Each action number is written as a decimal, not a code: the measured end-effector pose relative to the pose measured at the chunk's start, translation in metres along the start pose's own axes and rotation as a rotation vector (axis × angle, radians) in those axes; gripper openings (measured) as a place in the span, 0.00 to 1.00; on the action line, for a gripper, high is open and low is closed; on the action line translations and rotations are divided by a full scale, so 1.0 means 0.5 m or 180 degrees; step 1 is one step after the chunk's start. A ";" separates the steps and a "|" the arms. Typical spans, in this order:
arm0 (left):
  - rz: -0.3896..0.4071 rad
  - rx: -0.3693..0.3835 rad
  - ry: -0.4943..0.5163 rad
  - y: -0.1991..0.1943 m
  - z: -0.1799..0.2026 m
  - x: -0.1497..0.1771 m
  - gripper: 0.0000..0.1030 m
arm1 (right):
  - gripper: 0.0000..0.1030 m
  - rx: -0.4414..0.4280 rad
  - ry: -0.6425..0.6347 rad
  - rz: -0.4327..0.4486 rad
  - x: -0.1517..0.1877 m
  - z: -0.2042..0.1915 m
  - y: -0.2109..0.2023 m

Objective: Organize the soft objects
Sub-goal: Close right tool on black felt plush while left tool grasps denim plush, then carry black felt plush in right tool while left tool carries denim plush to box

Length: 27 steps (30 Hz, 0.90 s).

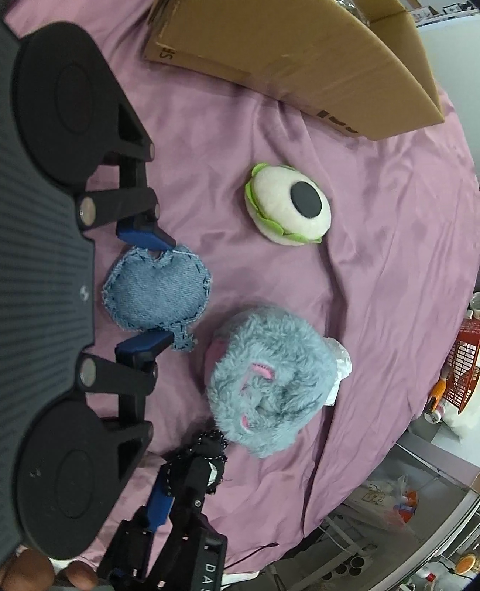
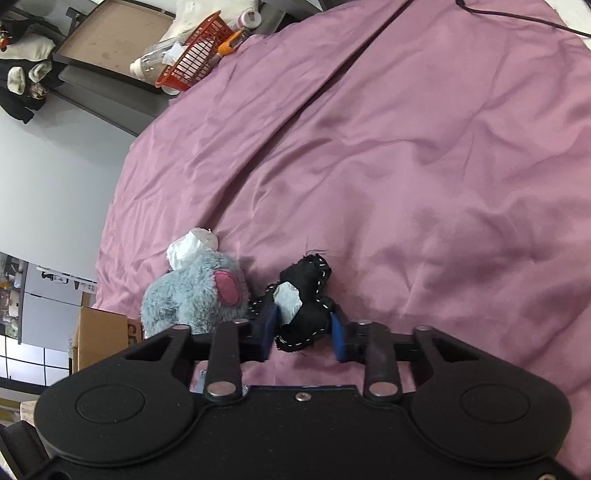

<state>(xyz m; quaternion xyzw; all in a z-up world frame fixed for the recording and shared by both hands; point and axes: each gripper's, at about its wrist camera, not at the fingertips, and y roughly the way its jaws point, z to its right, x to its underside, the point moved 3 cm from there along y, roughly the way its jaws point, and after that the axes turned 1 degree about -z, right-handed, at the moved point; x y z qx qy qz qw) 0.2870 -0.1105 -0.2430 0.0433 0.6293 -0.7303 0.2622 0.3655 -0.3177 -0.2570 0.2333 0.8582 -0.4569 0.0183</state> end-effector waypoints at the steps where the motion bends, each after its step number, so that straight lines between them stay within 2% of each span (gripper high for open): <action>1: 0.0004 0.0012 0.0004 -0.003 0.001 0.003 0.39 | 0.20 0.0001 -0.0004 0.0017 0.000 0.000 -0.001; 5: 0.0051 0.0125 -0.0041 -0.029 -0.002 0.005 0.33 | 0.19 -0.0009 0.0000 0.0112 0.004 0.001 -0.017; 18: 0.0375 0.0048 0.0208 -0.192 -0.013 -0.001 0.33 | 0.19 -0.0081 -0.0185 0.0326 0.024 -0.037 -0.103; 21: 0.0421 0.0027 0.0249 -0.221 -0.020 0.000 0.33 | 0.19 -0.0078 -0.0309 0.0451 0.024 -0.057 -0.129; 27: 0.0535 0.0040 0.0274 -0.276 -0.041 0.002 0.33 | 0.19 0.0065 -0.0566 0.0612 0.035 -0.096 -0.175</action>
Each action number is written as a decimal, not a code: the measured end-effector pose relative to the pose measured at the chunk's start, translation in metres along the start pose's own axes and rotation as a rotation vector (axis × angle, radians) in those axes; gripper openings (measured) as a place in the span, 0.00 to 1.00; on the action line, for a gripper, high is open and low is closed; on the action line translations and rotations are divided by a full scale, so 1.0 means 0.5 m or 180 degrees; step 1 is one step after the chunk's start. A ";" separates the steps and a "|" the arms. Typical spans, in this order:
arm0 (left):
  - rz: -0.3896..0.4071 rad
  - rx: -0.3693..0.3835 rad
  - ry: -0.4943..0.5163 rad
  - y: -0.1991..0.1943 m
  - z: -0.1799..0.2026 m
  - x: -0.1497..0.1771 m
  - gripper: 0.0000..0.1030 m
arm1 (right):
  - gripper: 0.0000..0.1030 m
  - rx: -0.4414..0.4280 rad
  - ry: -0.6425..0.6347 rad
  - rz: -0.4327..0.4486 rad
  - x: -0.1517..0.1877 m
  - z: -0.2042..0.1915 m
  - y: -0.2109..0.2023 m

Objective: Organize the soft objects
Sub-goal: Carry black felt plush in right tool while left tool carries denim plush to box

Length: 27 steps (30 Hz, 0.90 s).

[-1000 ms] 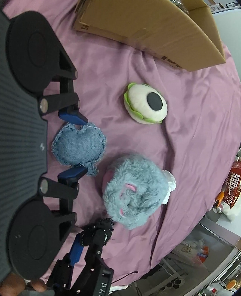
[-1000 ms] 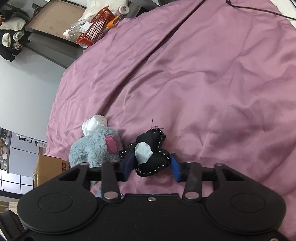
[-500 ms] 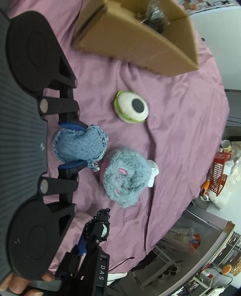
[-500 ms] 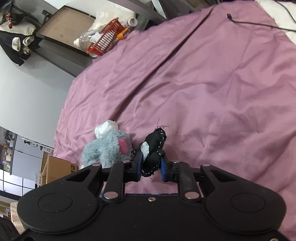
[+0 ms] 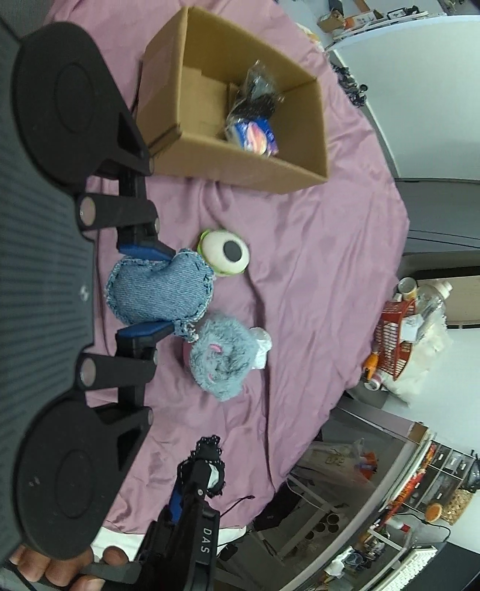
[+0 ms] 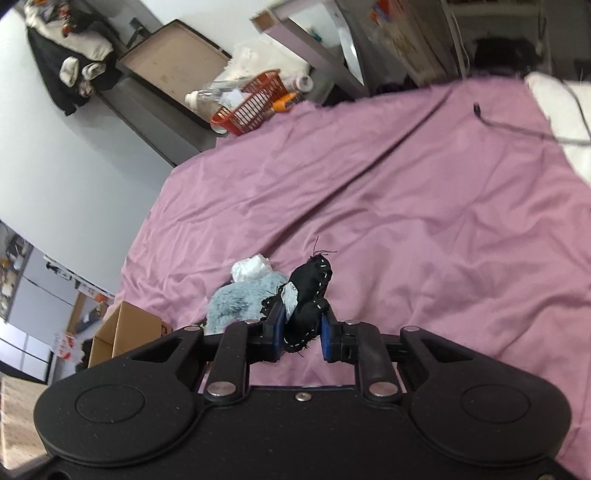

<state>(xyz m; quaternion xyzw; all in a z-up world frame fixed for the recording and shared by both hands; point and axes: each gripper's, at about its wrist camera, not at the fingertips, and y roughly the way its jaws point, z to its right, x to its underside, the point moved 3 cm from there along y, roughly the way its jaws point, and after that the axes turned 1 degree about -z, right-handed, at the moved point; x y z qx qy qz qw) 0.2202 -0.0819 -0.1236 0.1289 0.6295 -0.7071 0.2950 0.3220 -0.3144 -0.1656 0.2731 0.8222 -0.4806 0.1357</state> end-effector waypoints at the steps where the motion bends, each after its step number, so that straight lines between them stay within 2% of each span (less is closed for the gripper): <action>1: 0.0024 -0.0003 0.0003 -0.009 -0.003 -0.002 0.33 | 0.19 0.0019 -0.0057 0.0028 0.000 -0.010 -0.009; 11: 0.0265 0.0022 -0.0052 -0.083 -0.056 -0.033 0.33 | 0.19 0.0013 -0.0431 0.0142 0.013 -0.123 -0.063; 27: 0.0459 -0.0029 -0.0205 -0.141 -0.162 -0.061 0.33 | 0.19 -0.0078 -0.0689 0.0221 0.040 -0.262 -0.087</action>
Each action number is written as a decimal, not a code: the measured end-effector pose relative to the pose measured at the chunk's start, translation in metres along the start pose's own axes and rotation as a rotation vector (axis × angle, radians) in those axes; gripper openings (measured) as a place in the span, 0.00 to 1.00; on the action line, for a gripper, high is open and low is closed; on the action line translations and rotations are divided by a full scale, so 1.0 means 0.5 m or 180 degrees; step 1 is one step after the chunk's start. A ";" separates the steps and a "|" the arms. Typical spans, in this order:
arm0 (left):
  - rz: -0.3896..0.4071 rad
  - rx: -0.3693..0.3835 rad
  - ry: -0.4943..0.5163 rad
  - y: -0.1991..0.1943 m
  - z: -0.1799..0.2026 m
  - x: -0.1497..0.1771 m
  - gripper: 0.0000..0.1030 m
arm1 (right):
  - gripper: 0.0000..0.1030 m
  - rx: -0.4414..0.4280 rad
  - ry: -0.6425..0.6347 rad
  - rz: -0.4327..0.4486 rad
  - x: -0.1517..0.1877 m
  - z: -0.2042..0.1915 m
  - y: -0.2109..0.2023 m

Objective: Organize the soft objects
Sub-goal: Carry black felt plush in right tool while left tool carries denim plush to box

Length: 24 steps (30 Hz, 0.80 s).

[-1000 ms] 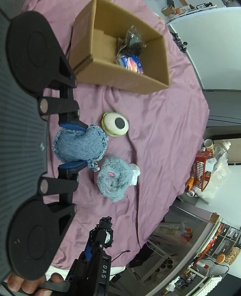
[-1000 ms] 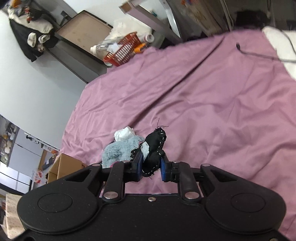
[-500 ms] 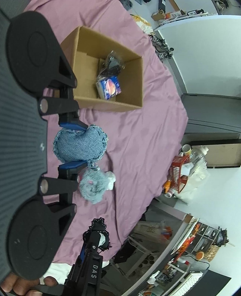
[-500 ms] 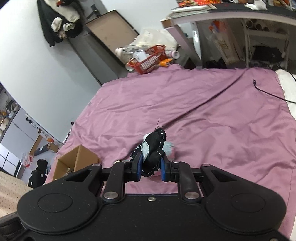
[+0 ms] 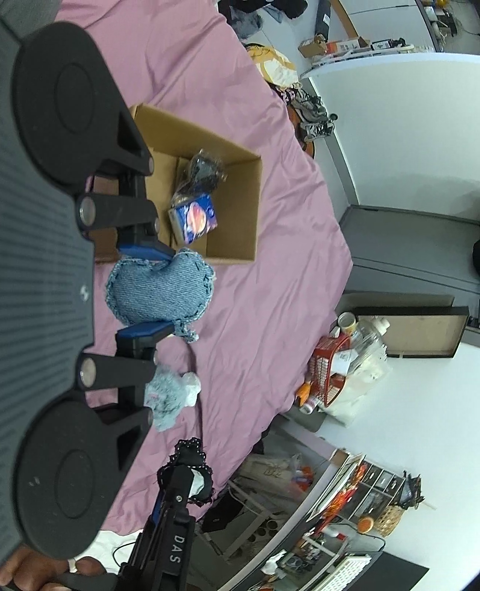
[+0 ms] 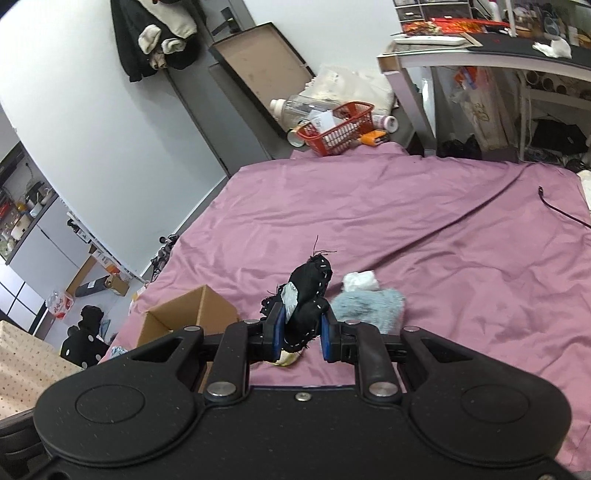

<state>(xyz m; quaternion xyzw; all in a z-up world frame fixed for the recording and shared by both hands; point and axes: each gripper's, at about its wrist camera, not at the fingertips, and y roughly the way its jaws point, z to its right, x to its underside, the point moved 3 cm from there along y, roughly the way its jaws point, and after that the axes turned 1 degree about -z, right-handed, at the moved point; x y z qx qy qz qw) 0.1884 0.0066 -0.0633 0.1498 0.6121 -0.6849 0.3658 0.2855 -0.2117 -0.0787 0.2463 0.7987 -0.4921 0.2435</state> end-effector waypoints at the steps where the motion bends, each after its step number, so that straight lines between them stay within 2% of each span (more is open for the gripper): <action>1: 0.0008 -0.0010 -0.0012 -0.001 -0.006 -0.002 0.33 | 0.19 -0.0006 -0.0011 -0.0002 0.000 -0.008 0.000; 12: 0.0038 -0.0106 -0.0209 0.007 -0.104 -0.024 0.33 | 0.19 -0.0069 -0.0131 -0.0061 0.009 -0.090 0.024; 24: -0.0091 -0.0219 -0.0440 0.061 -0.206 -0.043 0.33 | 0.19 -0.0191 -0.0255 -0.0186 0.013 -0.186 0.073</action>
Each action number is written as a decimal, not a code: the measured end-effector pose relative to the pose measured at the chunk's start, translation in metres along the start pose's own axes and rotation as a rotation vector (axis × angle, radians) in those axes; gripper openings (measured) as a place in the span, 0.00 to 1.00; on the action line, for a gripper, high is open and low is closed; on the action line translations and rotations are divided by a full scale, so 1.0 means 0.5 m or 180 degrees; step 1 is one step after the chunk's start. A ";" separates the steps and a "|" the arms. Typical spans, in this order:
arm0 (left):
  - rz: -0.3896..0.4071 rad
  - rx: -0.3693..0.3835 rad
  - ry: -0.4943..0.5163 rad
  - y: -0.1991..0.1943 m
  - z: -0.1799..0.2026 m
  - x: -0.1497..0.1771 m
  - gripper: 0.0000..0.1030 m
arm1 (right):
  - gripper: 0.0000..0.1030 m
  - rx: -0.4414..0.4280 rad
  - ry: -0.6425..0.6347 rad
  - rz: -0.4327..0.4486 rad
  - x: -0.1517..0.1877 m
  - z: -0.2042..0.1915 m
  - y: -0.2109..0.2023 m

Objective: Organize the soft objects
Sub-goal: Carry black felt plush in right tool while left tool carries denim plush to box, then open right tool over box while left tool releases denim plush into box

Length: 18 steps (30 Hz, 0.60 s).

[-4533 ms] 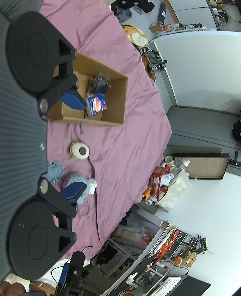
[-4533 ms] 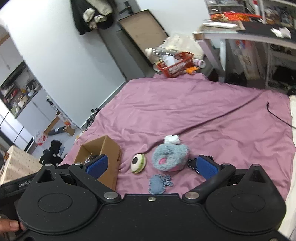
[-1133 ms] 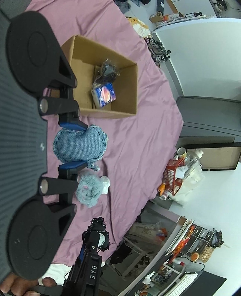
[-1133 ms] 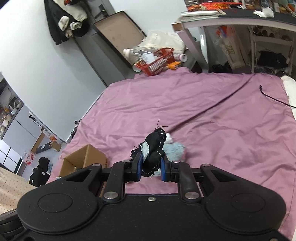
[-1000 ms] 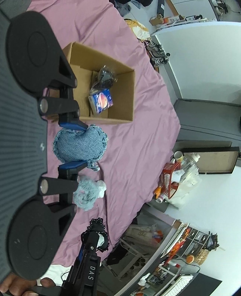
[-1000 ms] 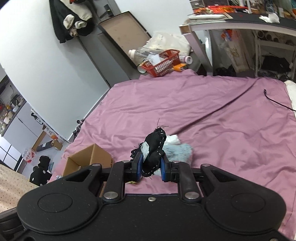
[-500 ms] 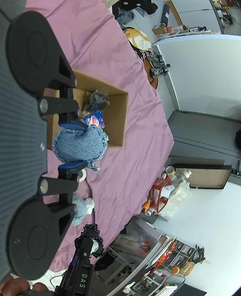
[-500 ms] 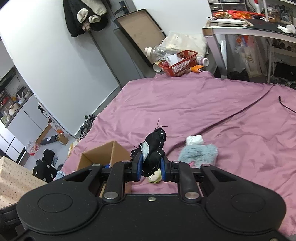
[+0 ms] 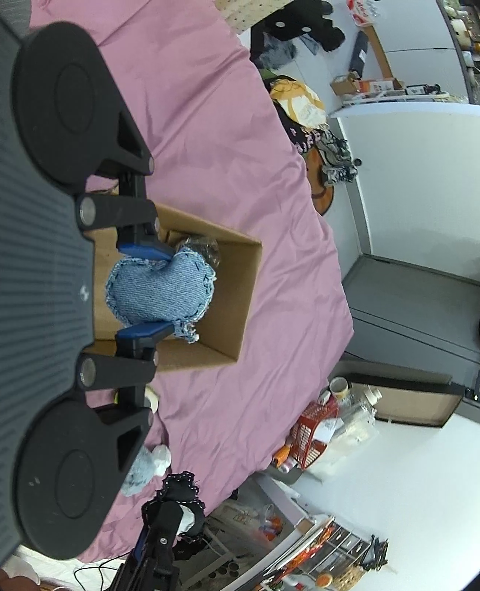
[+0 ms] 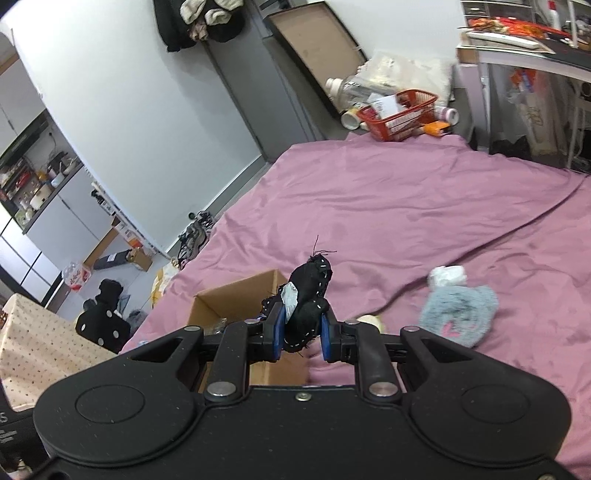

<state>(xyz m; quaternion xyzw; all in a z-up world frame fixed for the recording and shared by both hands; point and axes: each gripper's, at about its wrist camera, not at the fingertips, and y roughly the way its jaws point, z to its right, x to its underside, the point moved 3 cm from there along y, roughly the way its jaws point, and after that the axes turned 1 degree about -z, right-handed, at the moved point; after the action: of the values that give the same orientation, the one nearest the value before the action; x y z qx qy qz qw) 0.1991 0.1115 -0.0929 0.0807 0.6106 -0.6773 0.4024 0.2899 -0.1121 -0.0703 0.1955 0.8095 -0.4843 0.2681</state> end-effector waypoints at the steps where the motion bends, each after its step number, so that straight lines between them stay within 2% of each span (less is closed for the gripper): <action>1: -0.0022 -0.0004 -0.0019 0.007 -0.006 -0.002 0.33 | 0.19 -0.0005 -0.0017 -0.0017 -0.001 -0.008 0.005; 13: -0.0146 0.0022 -0.0119 0.071 -0.036 -0.027 0.35 | 0.19 -0.0042 -0.0102 -0.0200 -0.007 -0.084 0.066; 18: -0.0167 0.0076 -0.0176 0.078 -0.047 -0.041 0.44 | 0.19 -0.0061 -0.0116 -0.0286 -0.006 -0.104 0.087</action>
<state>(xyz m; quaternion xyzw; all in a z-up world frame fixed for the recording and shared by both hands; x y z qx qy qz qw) 0.2289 0.1446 -0.1160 0.0507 0.5930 -0.6969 0.4002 0.3046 -0.0464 -0.0783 0.1476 0.8171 -0.4916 0.2626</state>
